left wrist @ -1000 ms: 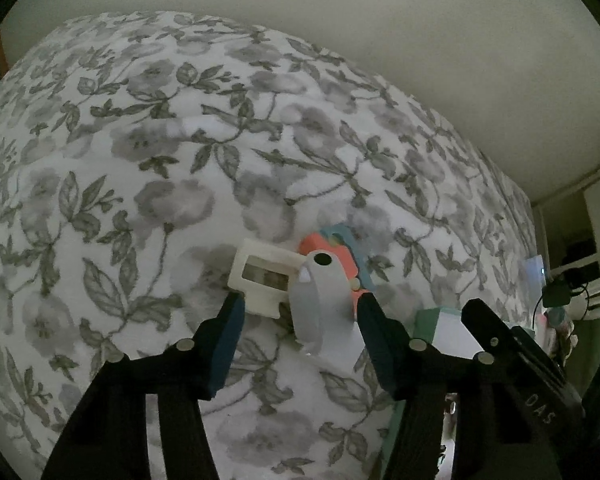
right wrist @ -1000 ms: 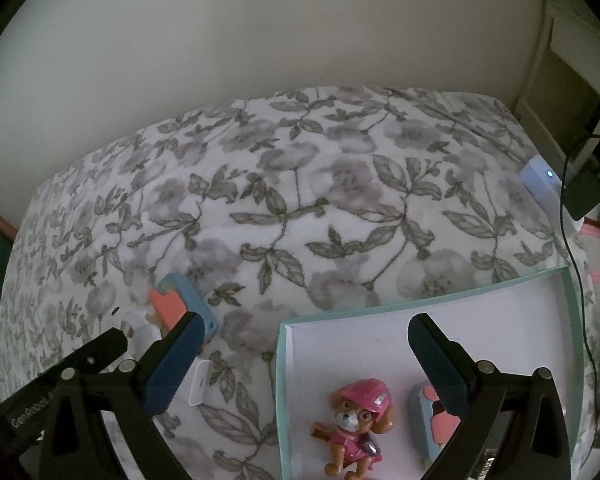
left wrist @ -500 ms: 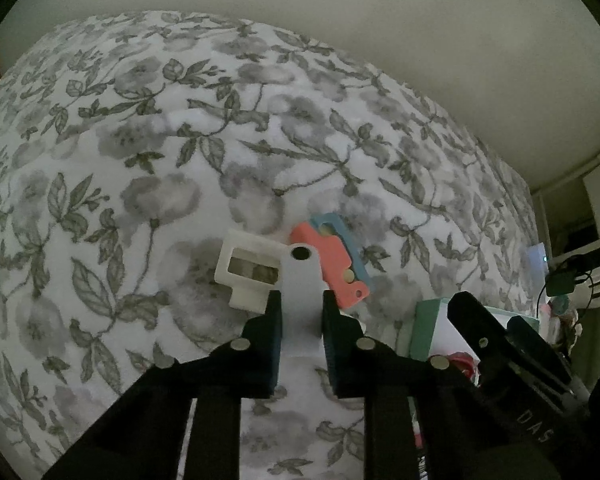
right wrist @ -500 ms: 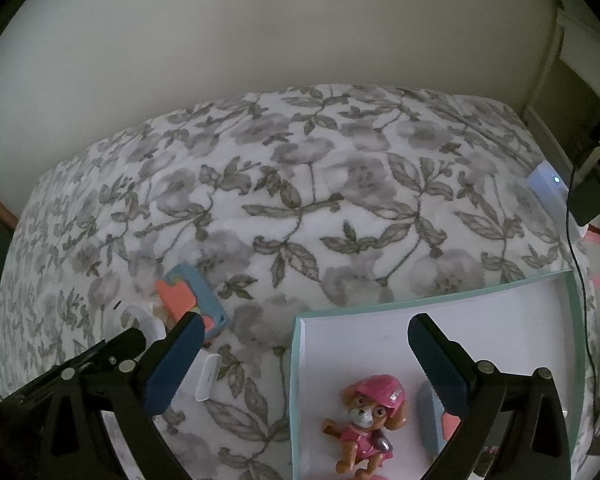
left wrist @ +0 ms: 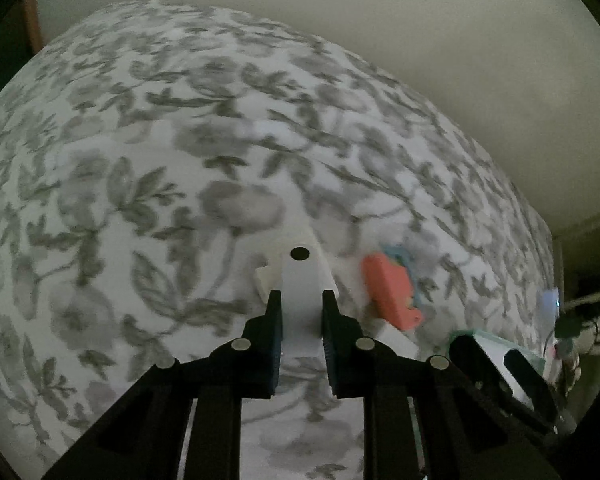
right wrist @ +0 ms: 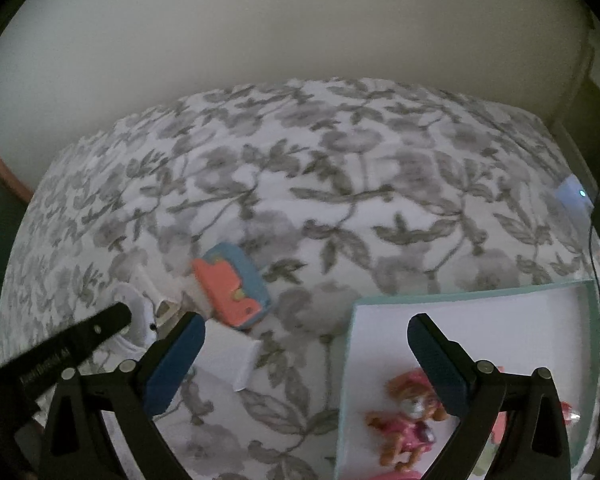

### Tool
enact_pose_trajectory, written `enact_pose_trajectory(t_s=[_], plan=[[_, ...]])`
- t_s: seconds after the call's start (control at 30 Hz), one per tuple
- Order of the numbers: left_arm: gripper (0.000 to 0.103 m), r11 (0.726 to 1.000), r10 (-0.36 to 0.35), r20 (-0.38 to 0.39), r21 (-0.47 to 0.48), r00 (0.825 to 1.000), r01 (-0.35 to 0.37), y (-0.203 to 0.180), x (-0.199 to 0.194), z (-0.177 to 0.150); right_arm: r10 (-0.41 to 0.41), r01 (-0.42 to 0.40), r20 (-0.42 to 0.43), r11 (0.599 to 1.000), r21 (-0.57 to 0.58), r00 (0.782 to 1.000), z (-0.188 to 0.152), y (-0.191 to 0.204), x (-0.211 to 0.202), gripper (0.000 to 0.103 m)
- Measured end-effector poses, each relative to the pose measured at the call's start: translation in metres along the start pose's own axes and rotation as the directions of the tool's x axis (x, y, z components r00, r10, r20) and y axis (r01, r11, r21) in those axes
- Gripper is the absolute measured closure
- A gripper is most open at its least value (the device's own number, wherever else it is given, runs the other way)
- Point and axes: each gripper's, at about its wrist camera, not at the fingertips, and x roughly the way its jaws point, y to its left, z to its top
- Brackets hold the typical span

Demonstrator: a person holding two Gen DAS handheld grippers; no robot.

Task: Organize rigid objects
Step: 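Grasp the white plastic hook with the left tool while the right tool grasps the white square block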

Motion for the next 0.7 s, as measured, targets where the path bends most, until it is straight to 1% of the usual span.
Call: enact_pose_trajectory(t_s=[0.17,0.27,0.33,0.57,0.63,0.7], plan=[[0.084,0.999,0.002,0.013,-0.049,1.000,-0.002,0.020,-0.006,0.004,0.036,-0.036,-0.013,0.998,-0.044,0.999,-0.006,0.021,0.005,0.005],[0.084,0.998,-0.003,0.018,-0.058,1.000,0.004,0.025,-0.008,0.005,0.045,-0.047,-0.027,0.996,-0.071,0.999,-0.010,0.033,0.010,0.009],[0.084,0.998,-0.006,0.019,-0.067,1.000,0.007,0.028,-0.009,0.006,0.051,-0.054,-0.038,0.995,-0.079,0.998,-0.013,0.038,0.014,0.014],[0.084,0.996,-0.020,0.019,-0.086,1.000,0.022,0.036,-0.011,0.007,0.059,-0.067,-0.074,0.992,-0.106,0.995,-0.022,0.052,0.031,0.021],[0.084,0.996,-0.021,0.019,-0.085,1.000,0.023,0.036,-0.011,0.007,0.041,-0.050,-0.081,0.992,-0.113,0.996,-0.024,0.054,0.037,0.023],[0.084,0.996,-0.023,0.018,-0.083,1.000,0.024,0.035,-0.010,0.007,0.035,-0.045,-0.088,0.993,-0.113,0.995,-0.026,0.056,0.042,0.023]])
